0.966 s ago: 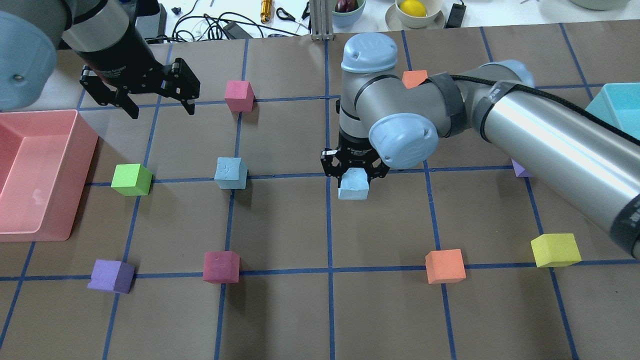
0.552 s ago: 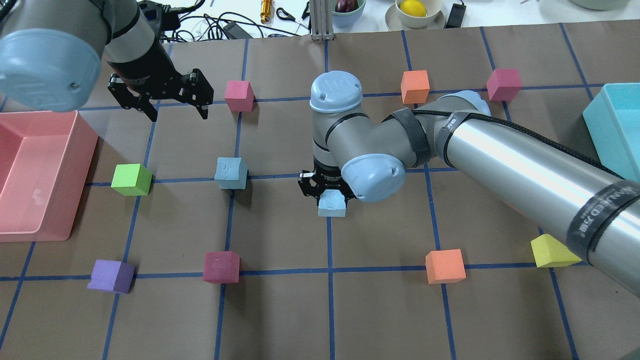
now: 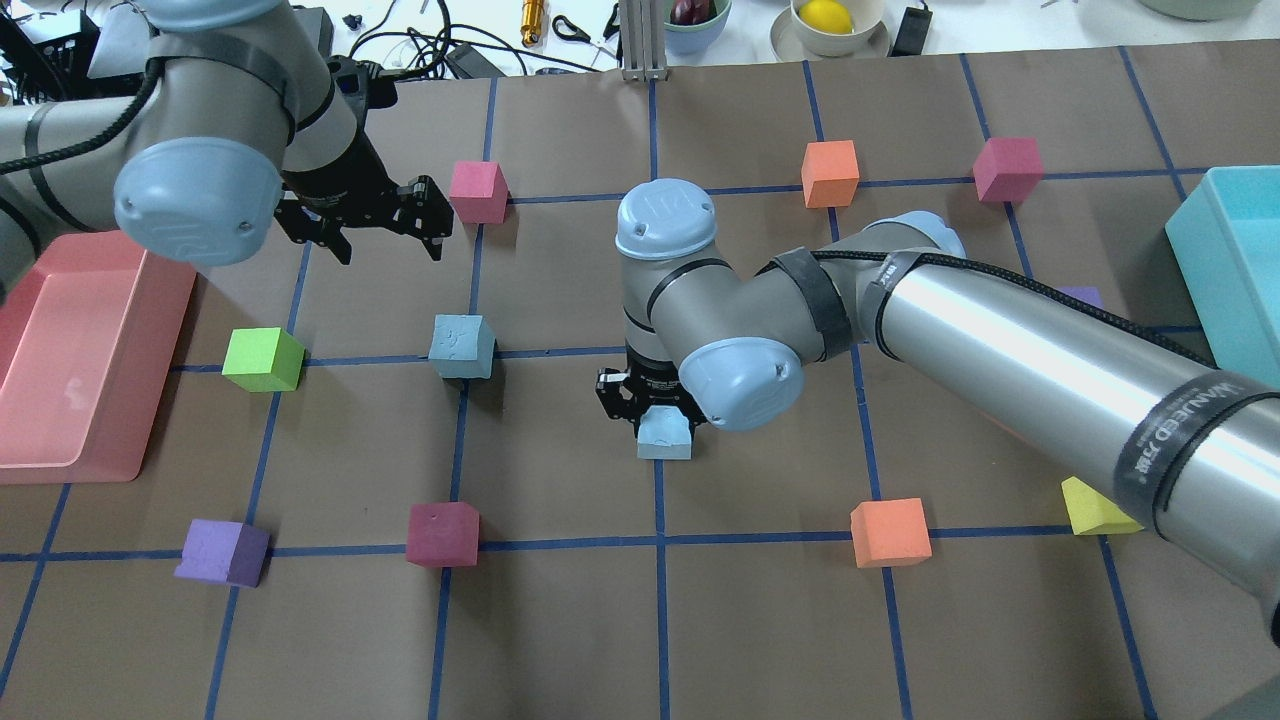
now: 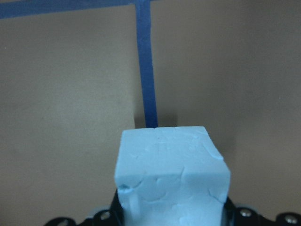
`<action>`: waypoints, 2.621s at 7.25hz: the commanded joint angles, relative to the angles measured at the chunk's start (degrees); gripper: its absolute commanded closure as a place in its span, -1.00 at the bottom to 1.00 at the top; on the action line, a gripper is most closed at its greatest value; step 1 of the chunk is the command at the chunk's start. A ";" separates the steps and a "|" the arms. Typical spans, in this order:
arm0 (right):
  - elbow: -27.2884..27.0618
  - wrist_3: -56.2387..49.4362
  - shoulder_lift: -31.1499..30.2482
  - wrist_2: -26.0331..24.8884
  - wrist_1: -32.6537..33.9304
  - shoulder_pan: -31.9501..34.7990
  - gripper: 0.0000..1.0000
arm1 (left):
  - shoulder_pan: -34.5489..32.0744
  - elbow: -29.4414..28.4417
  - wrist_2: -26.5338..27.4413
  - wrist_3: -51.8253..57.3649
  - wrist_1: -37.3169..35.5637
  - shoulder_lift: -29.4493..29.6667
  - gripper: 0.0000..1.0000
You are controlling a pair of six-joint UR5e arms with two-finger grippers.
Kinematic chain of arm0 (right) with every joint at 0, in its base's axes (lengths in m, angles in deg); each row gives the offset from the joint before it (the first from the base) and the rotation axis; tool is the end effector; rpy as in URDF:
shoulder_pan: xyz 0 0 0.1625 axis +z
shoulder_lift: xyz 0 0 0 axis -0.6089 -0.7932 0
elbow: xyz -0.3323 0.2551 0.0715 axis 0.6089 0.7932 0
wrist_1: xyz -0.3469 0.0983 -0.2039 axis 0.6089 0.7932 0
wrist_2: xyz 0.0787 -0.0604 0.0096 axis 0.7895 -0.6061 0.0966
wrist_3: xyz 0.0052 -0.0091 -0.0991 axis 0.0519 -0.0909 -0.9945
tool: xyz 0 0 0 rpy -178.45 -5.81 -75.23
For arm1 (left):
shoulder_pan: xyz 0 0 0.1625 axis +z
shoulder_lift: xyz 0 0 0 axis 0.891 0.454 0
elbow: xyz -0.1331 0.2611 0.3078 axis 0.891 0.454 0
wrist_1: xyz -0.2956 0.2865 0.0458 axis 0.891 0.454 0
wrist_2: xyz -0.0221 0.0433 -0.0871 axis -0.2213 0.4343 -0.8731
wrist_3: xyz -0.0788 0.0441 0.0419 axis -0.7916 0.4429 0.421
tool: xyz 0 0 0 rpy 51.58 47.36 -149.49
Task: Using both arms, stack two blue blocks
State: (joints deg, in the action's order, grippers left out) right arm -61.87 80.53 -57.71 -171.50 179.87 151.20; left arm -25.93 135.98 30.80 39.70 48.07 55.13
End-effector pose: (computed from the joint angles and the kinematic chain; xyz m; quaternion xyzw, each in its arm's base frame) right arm 0.3584 -0.4587 0.2125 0.0425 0.9940 0.1004 0.0109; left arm -0.1220 -0.5633 0.3623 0.0013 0.9999 -0.0143 0.0048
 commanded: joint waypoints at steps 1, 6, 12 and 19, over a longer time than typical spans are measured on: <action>-0.03 -0.02 1.03 0.06 0.09 0.83 0.95 | 0.07 1.36 -0.17 -0.18 -3.29 3.22 -1.00; -0.03 -0.37 1.92 0.06 3.70 0.83 -1.00 | -0.72 11.71 -0.26 -0.62 -20.86 9.82 -1.00; 1.73 0.94 -7.18 -0.47 2.82 -2.14 -1.00 | -0.90 12.79 -2.35 -0.18 -20.44 9.65 1.00; 2.95 -16.15 -20.04 -0.48 -11.13 -16.53 -1.00 | -18.80 7.43 -3.95 -23.85 -12.00 1.48 1.00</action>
State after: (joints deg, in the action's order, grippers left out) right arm -59.31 70.01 -75.84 -172.29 172.17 138.25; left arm -40.33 143.79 26.88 22.51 34.62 57.65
